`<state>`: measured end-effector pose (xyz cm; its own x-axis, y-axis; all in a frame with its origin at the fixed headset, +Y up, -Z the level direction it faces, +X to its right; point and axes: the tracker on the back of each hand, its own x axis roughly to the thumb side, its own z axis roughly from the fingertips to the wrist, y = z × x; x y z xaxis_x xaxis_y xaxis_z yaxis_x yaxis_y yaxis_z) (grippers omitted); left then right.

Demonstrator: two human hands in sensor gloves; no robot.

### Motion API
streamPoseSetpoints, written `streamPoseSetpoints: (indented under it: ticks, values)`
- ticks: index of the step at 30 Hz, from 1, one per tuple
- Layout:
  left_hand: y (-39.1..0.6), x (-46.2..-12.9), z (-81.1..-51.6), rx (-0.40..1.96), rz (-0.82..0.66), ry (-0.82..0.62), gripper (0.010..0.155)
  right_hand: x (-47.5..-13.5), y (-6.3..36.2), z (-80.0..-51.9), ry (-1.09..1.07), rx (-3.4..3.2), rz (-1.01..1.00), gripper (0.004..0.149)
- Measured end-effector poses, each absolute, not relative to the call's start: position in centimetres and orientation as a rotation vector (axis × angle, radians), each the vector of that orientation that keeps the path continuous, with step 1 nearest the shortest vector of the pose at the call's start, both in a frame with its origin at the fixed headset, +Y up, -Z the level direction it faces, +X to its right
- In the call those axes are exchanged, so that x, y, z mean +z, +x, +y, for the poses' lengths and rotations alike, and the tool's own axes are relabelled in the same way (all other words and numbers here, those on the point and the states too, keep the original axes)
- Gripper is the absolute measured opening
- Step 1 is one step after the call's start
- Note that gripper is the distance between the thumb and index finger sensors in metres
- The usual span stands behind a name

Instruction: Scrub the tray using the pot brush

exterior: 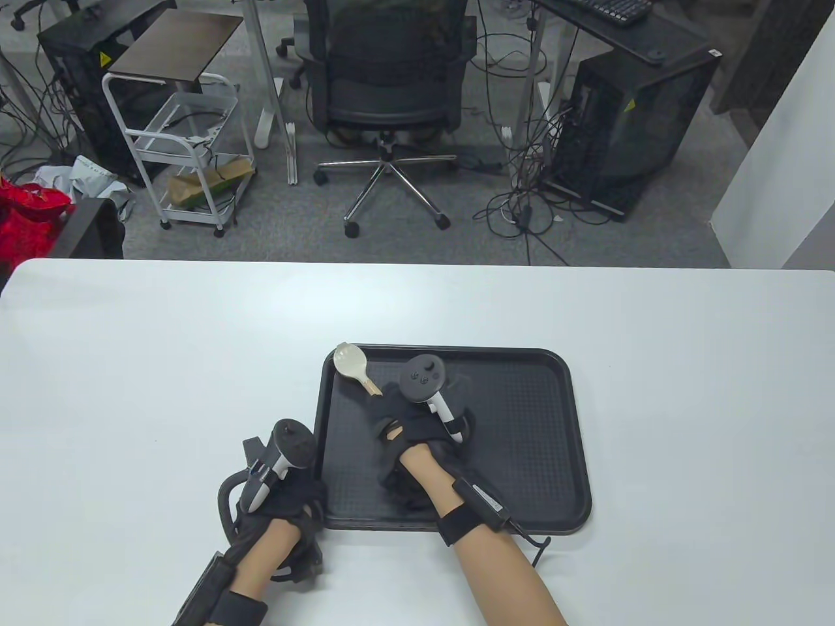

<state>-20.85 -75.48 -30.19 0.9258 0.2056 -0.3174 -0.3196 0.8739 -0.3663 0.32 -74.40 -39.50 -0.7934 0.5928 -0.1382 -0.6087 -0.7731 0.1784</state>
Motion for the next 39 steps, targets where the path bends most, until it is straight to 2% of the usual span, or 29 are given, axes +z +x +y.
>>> streamPoseSetpoints:
  ticks: [14, 26, 39]
  values:
    - [-21.1, -30.1, -75.6, 0.309, 0.283, -0.435, 0.06, -37.8, 5.3, -73.1, -0.302, 2.575, 0.247, 0.053]
    - [-21.2, -30.1, -75.6, 0.326, 0.292, -0.442, 0.06, -37.0, 12.4, -72.8, -0.483, 2.583, 0.212, 0.053]
    - [-21.3, -30.2, -75.6, 0.327, 0.294, -0.444, 0.06, -36.4, 19.7, -72.1, -0.655, 2.417, 0.291, 0.054]
